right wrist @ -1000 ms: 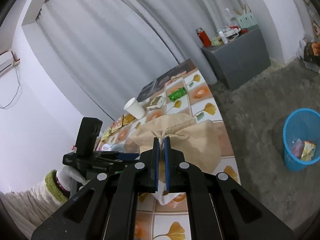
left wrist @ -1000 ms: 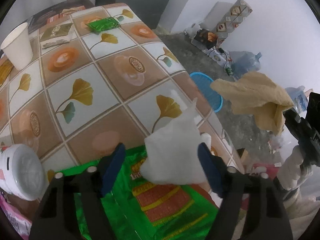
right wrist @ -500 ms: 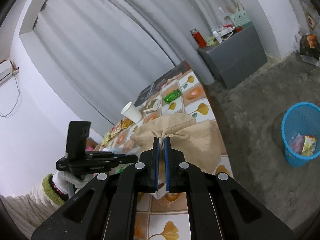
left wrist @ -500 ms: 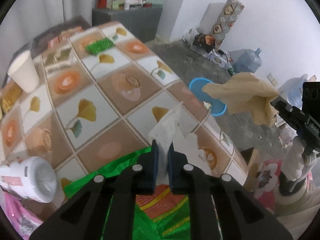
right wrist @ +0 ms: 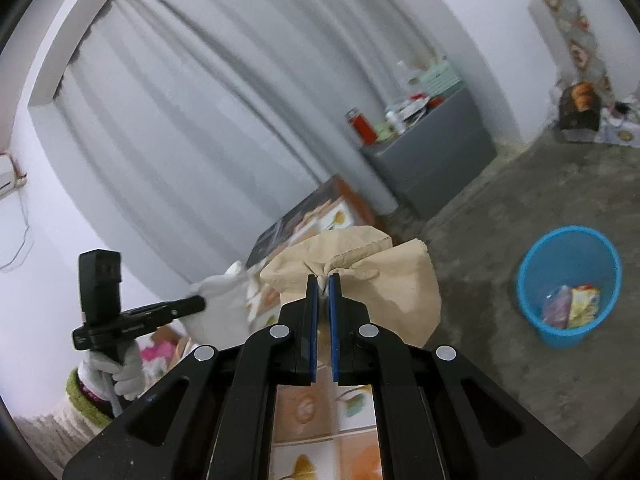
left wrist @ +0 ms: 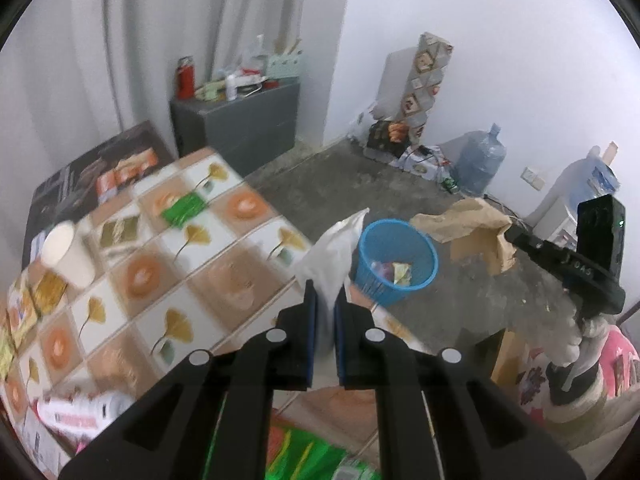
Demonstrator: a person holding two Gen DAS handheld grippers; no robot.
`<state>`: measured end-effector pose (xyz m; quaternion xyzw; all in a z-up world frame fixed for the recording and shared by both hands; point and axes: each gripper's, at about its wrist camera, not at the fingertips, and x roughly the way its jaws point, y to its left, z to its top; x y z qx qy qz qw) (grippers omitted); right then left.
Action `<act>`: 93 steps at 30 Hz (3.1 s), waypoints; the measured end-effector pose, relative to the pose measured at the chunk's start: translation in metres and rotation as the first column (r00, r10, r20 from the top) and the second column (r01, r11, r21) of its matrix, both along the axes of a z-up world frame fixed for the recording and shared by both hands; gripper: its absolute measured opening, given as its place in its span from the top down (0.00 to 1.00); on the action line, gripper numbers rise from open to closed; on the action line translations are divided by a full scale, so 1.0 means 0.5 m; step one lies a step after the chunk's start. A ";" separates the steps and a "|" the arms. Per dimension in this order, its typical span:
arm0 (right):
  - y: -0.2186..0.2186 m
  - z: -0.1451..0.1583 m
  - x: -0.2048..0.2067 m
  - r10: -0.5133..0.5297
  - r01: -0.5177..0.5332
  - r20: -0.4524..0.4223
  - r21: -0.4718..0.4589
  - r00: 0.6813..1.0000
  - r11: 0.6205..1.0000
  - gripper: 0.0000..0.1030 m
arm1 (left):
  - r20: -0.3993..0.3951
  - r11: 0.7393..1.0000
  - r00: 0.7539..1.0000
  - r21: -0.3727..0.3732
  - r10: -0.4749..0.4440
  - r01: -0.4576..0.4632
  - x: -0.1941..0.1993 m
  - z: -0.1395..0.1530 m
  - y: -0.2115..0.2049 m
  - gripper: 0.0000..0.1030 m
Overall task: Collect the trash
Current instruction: 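Grasp the white tissue with the left gripper while the right gripper holds the beige paper, then carry the tissue and beige paper to the blue wastebasket and release both, then move both open grippers back over the table toward the snack bags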
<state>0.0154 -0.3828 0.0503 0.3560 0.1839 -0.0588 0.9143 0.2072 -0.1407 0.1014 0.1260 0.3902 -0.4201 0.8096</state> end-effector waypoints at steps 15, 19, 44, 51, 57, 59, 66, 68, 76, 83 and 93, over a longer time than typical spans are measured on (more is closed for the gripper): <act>-0.218 -0.147 -0.086 -0.283 0.302 -0.136 0.143 0.949 0.943 0.96 | -0.083 0.975 0.972 -0.011 -0.220 0.220 0.008 -0.047 -0.440 0.92; -0.286 -0.219 -0.080 -0.322 0.363 -0.202 0.219 0.925 0.906 0.96 | -0.125 0.967 0.962 0.048 -0.241 0.249 0.017 -0.129 -0.563 0.92; -0.583 -0.558 0.106 -0.228 0.430 -0.501 0.335 0.835 0.839 0.52 | -0.284 0.947 0.946 0.229 -0.154 0.223 0.094 -0.533 -0.869 0.59; -0.573 -0.522 0.083 -0.277 0.440 -0.433 0.341 0.858 0.831 0.50 | -0.233 0.962 0.960 0.187 -0.154 0.200 0.096 -0.443 -0.846 0.58; -0.505 -0.419 0.035 -0.317 0.422 -0.373 0.244 0.872 0.873 0.50 | -0.160 0.966 0.966 0.130 -0.203 0.225 0.076 -0.306 -0.772 0.53; -0.458 -0.366 0.010 -0.336 0.415 -0.347 0.184 0.875 0.891 0.50 | -0.123 0.965 0.966 0.100 -0.229 0.241 0.058 -0.244 -0.732 0.49; -0.255 -0.199 -0.082 -0.407 0.425 -0.245 0.025 0.880 0.905 0.39 | -0.013 0.970 0.970 -0.015 -0.245 0.244 -0.031 -0.050 -0.508 0.36; -0.198 -0.155 -0.108 -0.422 0.429 -0.192 -0.007 0.886 0.903 0.30 | 0.021 0.974 0.974 -0.026 -0.225 0.226 -0.056 -0.013 -0.440 0.30; -0.045 -0.054 -0.108 -0.343 0.335 -0.117 -0.088 0.932 0.938 0.15 | 0.127 0.987 0.992 -0.162 0.014 0.007 -0.146 0.113 -0.127 0.22; 0.049 -0.008 -0.070 -0.172 0.161 -0.084 -0.121 0.982 0.979 0.09 | 0.158 0.937 0.951 -0.275 0.267 -0.217 -0.217 0.151 0.140 0.19; 0.154 -0.005 -0.027 0.052 -0.059 -0.096 -0.067 0.994 0.996 0.09 | 0.116 0.766 0.788 -0.353 0.605 -0.537 -0.306 0.132 0.465 0.19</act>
